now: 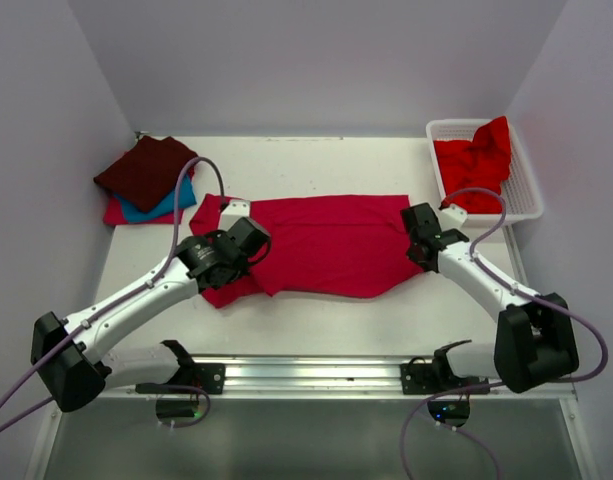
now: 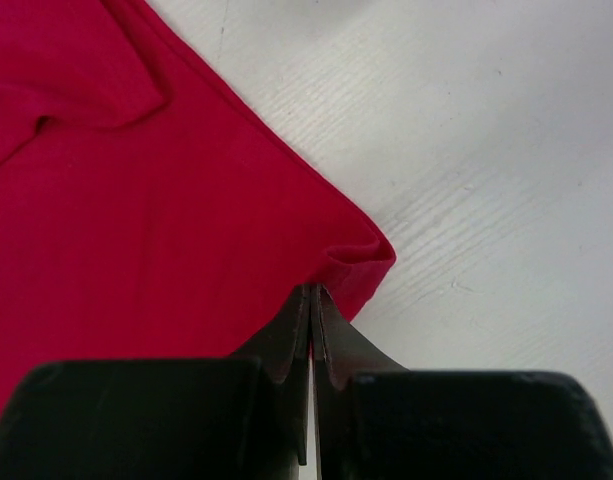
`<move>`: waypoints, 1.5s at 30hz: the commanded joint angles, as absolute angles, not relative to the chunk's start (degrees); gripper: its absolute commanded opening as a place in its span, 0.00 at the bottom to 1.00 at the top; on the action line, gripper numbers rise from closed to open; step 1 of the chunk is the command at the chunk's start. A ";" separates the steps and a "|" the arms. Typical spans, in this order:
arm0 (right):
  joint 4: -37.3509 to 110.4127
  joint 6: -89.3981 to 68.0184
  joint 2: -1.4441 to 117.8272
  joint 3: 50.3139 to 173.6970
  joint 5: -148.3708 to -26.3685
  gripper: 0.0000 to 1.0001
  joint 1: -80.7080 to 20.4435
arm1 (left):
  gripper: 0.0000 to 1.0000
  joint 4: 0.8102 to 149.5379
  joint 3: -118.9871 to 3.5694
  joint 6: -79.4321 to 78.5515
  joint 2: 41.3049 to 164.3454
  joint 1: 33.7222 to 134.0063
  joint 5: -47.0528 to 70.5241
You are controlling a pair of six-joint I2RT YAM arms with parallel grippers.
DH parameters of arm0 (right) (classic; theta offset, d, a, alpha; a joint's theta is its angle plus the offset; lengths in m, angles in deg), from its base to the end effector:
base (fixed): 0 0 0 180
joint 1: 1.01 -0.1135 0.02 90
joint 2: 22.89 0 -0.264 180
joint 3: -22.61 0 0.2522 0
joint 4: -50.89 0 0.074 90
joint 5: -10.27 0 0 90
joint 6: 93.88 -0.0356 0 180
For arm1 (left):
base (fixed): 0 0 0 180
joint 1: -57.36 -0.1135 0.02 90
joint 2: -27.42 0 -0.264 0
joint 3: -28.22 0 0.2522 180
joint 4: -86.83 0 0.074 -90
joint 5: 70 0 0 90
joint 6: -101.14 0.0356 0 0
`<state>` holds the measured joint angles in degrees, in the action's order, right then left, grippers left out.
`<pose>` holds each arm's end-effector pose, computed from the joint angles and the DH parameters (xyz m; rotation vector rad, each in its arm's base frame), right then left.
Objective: Fold and stack the t-shirts
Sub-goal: Fold the tshirt
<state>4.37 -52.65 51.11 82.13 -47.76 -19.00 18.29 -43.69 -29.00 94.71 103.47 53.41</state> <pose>0.2359 0.0568 0.2131 0.8129 2.2795 -0.2339 0.1632 -0.1414 0.2842 -0.0419 2.4234 0.1468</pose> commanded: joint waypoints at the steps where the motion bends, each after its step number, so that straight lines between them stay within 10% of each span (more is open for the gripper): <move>1: 6.71 -51.51 54.27 85.59 -45.63 0.00 -18.59 | 0.00 25.42 -42.67 -25.17 94.83 99.82 57.09; 45: 12.25 -43.16 76.51 102.46 -44.57 0.00 -12.96 | 0.00 44.77 -42.67 -8.72 105.38 80.48 53.22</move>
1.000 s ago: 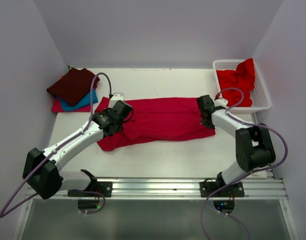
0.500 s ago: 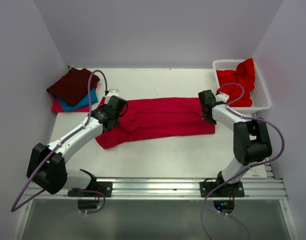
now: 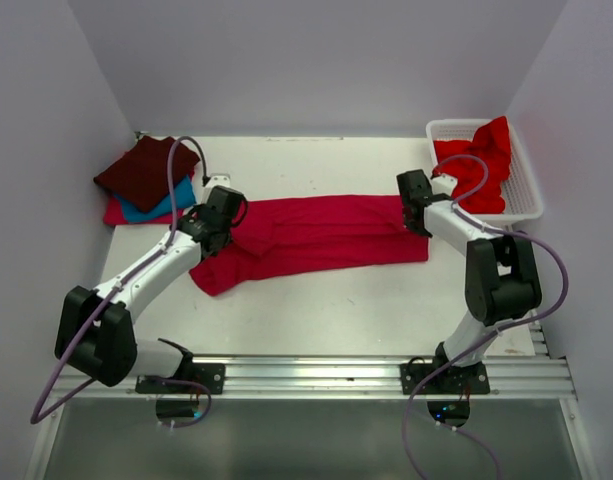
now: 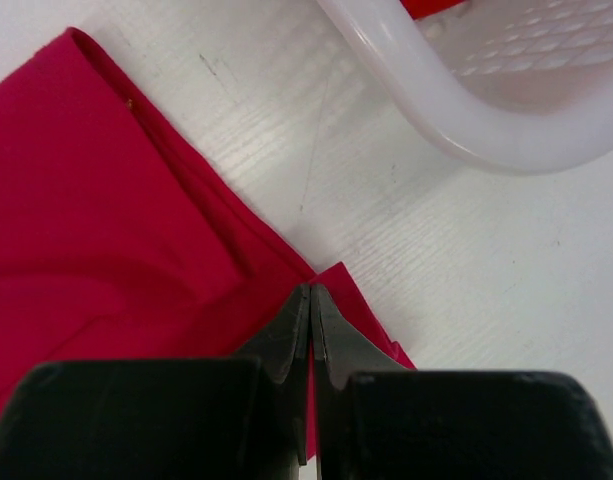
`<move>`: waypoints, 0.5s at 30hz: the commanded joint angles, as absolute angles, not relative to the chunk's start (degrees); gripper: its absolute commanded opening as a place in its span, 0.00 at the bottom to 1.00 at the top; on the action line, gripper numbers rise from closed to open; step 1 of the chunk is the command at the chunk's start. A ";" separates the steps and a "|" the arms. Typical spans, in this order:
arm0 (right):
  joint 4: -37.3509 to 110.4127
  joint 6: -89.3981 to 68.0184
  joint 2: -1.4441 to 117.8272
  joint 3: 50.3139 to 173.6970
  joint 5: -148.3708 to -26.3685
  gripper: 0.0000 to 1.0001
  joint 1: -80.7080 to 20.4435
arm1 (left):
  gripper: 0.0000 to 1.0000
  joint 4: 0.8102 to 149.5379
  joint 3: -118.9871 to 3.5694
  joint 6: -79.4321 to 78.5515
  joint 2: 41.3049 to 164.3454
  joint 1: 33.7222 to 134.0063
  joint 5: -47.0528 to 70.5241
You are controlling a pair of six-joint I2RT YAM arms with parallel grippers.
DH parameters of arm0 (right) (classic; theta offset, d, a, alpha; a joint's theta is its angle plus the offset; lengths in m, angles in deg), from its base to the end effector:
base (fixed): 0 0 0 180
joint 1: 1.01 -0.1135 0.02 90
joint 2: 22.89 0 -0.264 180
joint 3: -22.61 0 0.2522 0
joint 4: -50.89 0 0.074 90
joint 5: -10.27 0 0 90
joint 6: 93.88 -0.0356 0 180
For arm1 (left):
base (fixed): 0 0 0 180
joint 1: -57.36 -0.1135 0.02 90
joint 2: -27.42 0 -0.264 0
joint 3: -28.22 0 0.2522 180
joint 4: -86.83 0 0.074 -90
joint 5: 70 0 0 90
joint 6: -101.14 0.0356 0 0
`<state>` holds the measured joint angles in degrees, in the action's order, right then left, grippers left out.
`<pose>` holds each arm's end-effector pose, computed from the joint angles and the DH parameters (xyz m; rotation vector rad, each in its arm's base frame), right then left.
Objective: Fold and stack the t-shirts
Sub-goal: Fold the tshirt
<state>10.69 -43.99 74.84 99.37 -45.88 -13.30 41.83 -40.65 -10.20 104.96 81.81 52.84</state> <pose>0.3374 0.0532 0.1941 0.7635 2.2977 -0.3851 0.2573 -0.0958 0.2496 -0.1618 2.3326 0.3347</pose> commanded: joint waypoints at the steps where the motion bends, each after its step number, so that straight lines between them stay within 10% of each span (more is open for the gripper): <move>1: 12.17 -43.08 77.04 102.99 -44.83 0.00 -12.96 | 0.00 44.77 -42.76 -8.64 105.47 80.31 53.22; 15: 13.04 -42.63 85.13 109.76 -46.86 0.00 -12.96 | 0.00 47.14 -44.34 -7.93 109.77 77.14 50.23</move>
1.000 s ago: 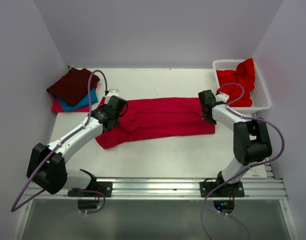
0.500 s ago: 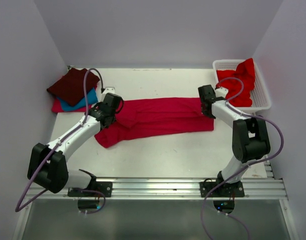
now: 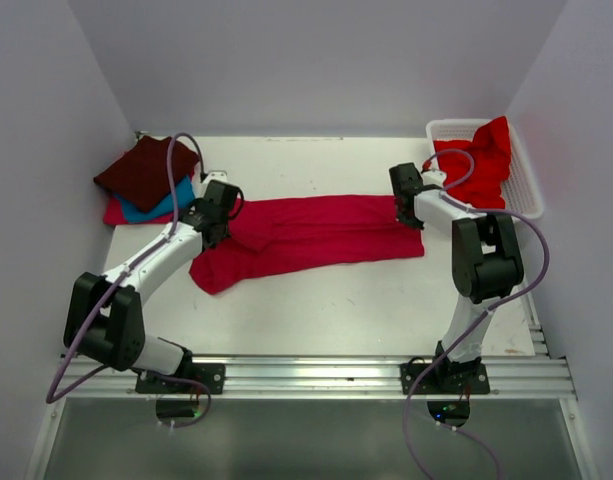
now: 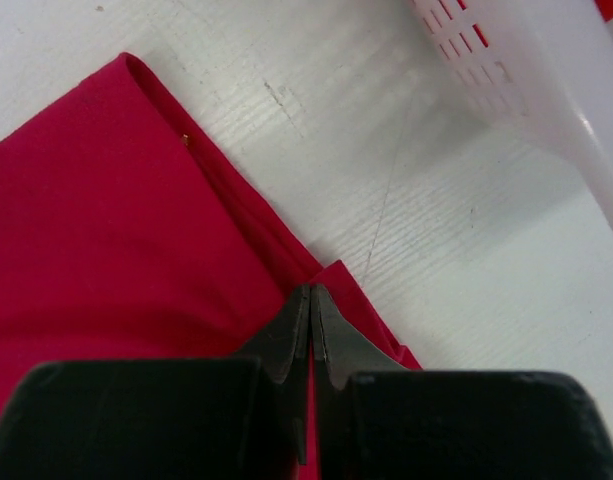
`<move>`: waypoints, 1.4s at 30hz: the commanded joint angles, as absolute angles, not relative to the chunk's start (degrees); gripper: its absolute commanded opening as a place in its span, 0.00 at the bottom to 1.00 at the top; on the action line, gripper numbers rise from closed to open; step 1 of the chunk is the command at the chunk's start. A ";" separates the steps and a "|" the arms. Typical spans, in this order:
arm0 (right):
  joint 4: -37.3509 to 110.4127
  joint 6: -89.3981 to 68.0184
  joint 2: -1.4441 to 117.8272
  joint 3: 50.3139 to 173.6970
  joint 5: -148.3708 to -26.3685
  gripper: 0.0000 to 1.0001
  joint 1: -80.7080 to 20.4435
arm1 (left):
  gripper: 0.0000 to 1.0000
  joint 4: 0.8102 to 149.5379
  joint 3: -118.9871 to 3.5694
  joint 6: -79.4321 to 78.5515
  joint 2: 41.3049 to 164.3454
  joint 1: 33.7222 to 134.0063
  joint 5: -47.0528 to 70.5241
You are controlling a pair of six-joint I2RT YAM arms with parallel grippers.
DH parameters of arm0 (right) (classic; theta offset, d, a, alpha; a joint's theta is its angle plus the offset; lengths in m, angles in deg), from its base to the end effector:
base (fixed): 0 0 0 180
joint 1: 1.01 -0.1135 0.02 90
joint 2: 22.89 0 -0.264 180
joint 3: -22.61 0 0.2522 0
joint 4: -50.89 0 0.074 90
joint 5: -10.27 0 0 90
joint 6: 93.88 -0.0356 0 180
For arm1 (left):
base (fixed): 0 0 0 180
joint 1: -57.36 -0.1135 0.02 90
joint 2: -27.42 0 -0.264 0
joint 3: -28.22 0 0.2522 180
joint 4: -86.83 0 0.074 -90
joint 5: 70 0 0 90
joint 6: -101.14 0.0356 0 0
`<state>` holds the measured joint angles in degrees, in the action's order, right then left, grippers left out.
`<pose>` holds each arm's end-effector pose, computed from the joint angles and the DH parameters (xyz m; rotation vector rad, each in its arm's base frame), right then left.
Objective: Fold and stack the t-shirts
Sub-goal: Fold the tshirt
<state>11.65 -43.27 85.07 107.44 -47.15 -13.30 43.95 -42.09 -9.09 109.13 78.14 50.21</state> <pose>0.3769 0.0625 0.1734 0.7433 2.3347 -0.3808 0.2778 -0.0863 0.2398 -0.1943 2.3651 0.3308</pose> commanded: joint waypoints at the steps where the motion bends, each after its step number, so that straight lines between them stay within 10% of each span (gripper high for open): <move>1: 13.39 -42.55 84.95 109.50 -46.94 0.00 -12.96 | 0.00 47.23 -44.34 -7.93 110.03 76.97 50.14; 21: 15.51 -40.97 89.43 113.71 -50.54 0.00 -13.05 | 0.00 48.99 -46.36 -7.84 114.43 74.50 47.77; 24: 17.61 -39.30 88.56 112.76 -53.17 0.55 -13.05 | 0.00 49.78 -46.53 -8.20 113.91 74.50 47.86; 28: 26.13 -37.19 80.14 105.74 -54.76 0.81 -13.13 | 0.35 51.88 -46.27 -8.11 110.92 74.50 47.07; 31: 29.12 -36.22 73.37 102.82 -55.12 0.82 -13.31 | 0.91 54.78 -45.40 -7.76 107.06 74.59 46.11; 34: 30.88 -35.52 67.65 100.80 -55.21 0.82 -13.92 | 1.00 55.93 -44.96 -7.32 102.93 74.59 45.40; 37: 30.80 -33.94 63.69 100.53 -58.70 0.78 -15.24 | 0.97 56.46 -43.47 -7.93 98.80 74.59 42.08; 42: 28.78 -31.83 64.03 100.70 -72.28 0.67 -17.26 | 0.51 57.34 -36.44 -13.11 93.17 74.59 36.79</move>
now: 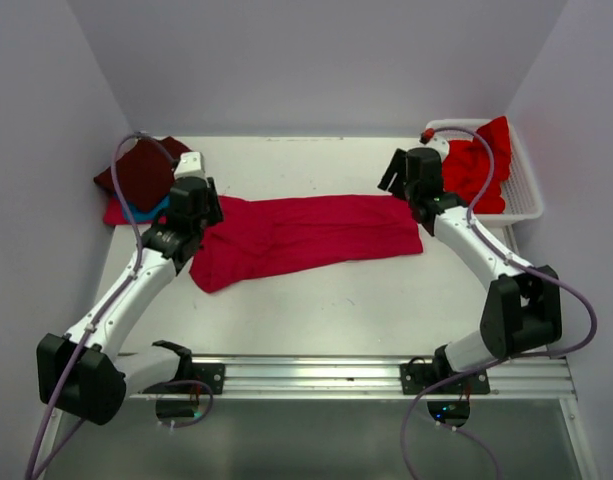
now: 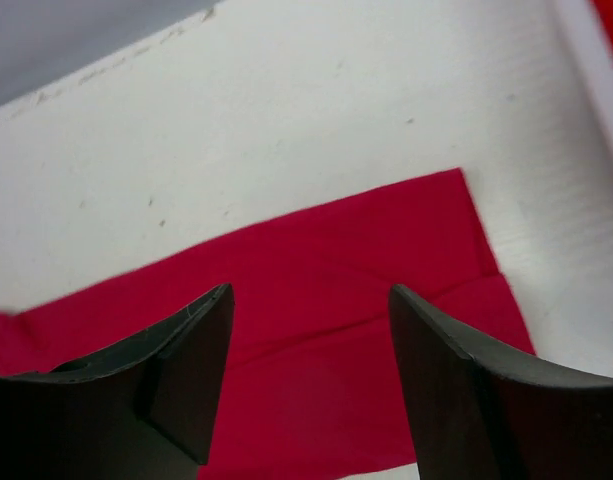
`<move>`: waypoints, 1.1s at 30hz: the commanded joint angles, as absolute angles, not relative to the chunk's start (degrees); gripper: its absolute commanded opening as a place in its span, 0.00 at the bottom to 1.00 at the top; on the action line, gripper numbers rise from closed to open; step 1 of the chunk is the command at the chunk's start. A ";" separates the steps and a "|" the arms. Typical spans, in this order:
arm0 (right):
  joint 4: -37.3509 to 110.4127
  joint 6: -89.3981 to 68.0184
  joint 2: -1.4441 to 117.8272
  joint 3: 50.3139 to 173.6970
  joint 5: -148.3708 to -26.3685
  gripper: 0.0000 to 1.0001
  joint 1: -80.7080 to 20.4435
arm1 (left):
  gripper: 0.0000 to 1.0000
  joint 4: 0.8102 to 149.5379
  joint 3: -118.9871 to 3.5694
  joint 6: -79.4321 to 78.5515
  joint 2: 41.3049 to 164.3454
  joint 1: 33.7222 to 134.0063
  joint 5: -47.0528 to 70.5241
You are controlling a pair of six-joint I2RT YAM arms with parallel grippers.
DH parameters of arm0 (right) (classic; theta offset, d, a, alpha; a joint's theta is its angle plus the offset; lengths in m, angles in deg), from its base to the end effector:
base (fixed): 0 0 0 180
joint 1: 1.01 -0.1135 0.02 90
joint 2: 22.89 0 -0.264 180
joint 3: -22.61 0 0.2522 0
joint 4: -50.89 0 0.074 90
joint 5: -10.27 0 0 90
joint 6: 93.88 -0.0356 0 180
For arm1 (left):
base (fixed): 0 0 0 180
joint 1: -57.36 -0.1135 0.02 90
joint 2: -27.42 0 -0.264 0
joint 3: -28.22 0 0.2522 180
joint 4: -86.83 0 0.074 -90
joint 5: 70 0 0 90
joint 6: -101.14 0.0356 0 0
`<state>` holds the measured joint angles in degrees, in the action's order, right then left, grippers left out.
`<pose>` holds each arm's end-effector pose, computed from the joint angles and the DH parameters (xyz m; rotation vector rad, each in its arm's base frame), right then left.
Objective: Fold and stack the t-shirts
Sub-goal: Fold the tshirt
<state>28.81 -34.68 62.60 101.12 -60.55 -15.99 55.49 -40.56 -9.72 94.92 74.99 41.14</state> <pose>0.3350 0.0775 0.2938 0.4817 1.9933 0.1494 0.2554 -0.0677 0.3093 -0.2776 2.0382 -0.0284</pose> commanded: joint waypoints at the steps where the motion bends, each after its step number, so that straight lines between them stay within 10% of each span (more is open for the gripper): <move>1: 28.17 -31.22 65.95 100.97 -75.48 0.66 -18.31 | 0.37 58.12 -33.30 -15.90 92.73 74.59 34.00; 19: 25.26 -29.10 57.89 87.88 -80.88 0.73 -31.85 | 0.42 112.94 -1.10 -38.68 98.69 74.59 10.42; 33: 24.21 -29.36 52.78 82.34 -77.71 0.74 -32.03 | 0.41 113.24 -5.84 -41.16 109.77 74.68 14.63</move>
